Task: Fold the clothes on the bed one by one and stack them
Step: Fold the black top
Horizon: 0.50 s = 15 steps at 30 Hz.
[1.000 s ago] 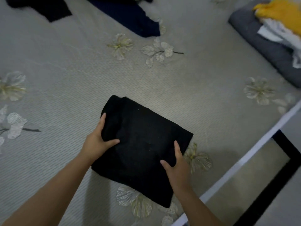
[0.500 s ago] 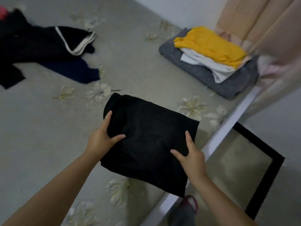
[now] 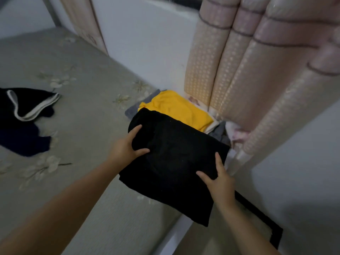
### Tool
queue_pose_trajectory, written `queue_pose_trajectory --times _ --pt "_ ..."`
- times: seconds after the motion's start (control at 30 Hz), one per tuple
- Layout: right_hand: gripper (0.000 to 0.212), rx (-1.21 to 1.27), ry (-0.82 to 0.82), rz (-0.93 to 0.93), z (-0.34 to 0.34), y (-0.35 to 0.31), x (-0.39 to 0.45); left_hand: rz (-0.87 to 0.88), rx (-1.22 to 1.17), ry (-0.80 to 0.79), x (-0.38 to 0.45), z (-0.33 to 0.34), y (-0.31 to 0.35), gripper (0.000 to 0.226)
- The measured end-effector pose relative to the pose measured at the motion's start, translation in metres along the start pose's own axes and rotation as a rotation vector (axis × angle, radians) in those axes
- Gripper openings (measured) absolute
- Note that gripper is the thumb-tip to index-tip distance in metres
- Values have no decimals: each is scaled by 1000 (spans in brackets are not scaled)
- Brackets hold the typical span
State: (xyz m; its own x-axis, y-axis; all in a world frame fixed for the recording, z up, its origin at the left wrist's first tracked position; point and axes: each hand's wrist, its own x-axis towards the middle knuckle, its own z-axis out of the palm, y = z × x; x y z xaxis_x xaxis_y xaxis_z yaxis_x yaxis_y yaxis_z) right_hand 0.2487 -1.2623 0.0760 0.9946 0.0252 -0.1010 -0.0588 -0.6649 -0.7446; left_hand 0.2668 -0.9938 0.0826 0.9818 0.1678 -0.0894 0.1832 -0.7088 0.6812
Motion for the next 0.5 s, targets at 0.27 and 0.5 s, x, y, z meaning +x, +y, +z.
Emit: queue_pose_trajectory --times 0.27,0.5 --pt "83 63 113 -47 -22 -52 151 78 73 75 178 -39 49 83" --pt "81 -76 -164 155 18 -43 244 -92 476 21 278 -14 39 80"
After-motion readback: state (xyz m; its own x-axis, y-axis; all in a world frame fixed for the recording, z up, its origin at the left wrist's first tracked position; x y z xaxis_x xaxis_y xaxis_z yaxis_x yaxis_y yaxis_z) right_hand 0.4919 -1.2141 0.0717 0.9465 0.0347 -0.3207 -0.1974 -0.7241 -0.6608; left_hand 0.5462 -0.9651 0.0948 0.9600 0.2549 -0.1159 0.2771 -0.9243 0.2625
